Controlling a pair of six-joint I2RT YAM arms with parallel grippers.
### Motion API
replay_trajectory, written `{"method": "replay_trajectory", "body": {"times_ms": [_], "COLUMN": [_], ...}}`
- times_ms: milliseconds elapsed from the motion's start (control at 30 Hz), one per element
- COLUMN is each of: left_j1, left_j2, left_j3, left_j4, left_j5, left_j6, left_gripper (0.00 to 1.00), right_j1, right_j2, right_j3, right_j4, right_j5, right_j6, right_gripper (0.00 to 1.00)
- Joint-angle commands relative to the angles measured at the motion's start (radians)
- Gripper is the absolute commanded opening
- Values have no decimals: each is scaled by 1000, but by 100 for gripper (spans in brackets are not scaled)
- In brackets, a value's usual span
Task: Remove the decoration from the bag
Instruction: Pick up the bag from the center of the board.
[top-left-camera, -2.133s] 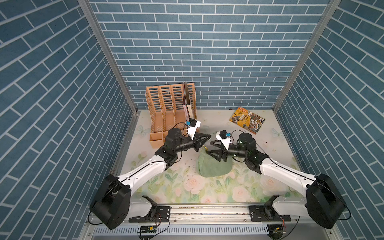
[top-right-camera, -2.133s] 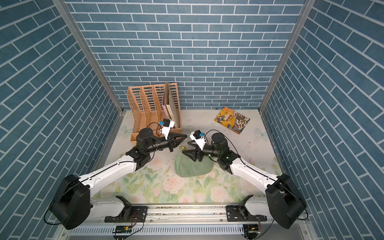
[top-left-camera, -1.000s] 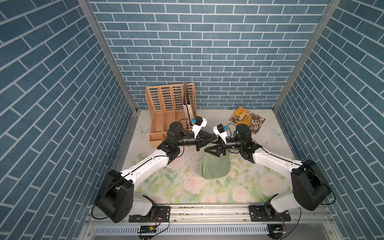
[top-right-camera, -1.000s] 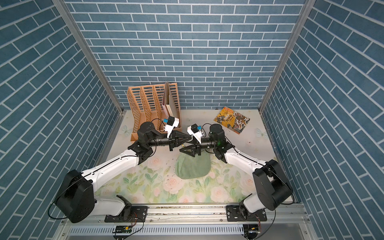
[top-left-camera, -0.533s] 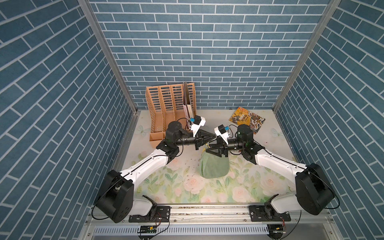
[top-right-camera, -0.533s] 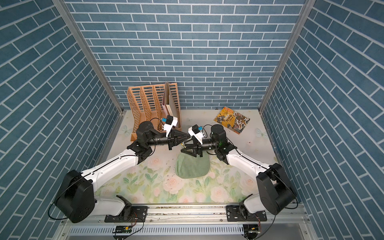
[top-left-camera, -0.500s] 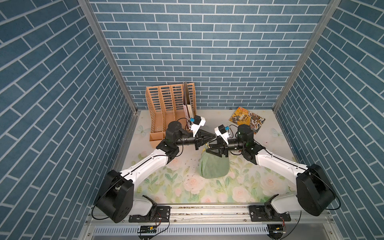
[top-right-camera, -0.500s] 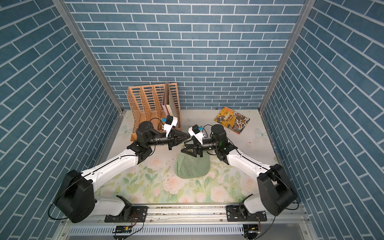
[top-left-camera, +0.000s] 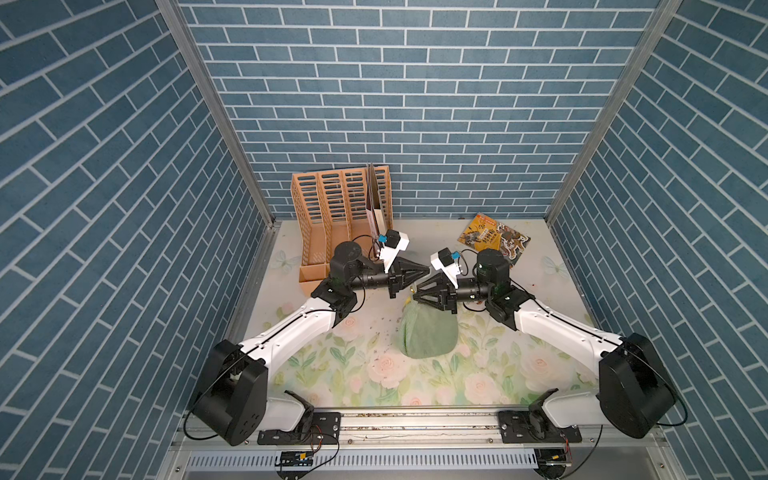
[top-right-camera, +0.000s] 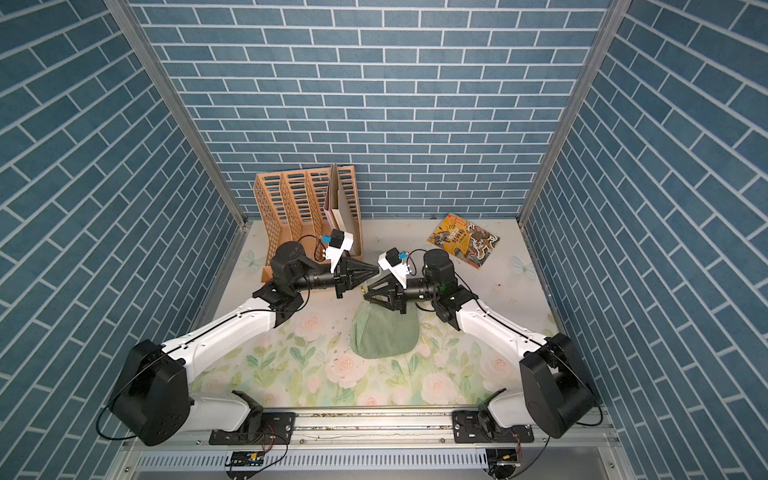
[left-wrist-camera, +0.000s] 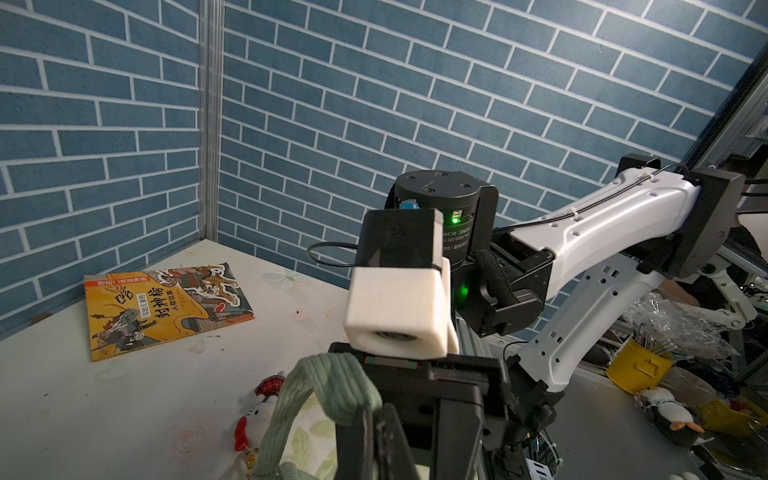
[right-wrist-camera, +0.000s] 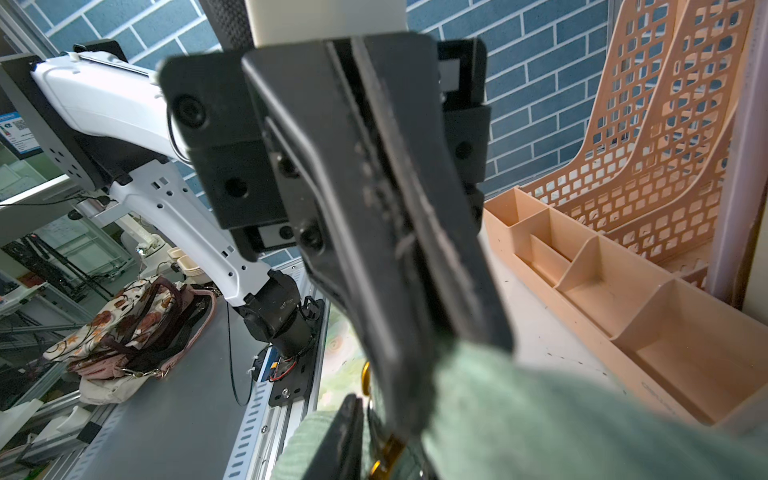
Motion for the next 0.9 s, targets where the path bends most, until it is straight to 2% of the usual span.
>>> {"method": "replay_trajectory", "body": {"times_ms": [0,233,367,700,867], "left_j1": [7,12,11,11,13], "left_j2": [4,2,6,9,3], "left_j3": [31,35,34,26,5], "left_j4": [29,27,58,-5,13], "left_j5": [-7,-16,-19,-115,-142], "left_j6": [12,9,-51,-58,-82], "left_gripper": [0,0,1,22,43], "right_j1": [-3,-3,-2,-4,-2], "right_j2": [-12,-24,-24,-20,-35], "right_j3": [-3,-3,6,58,58], "right_j4": [-22,-69,-83,-154,-154], "right_j5": [21,71,129,276,298], "right_j6": [11,2,10,32,55], "right_gripper": [28,21,16,12,13]}}
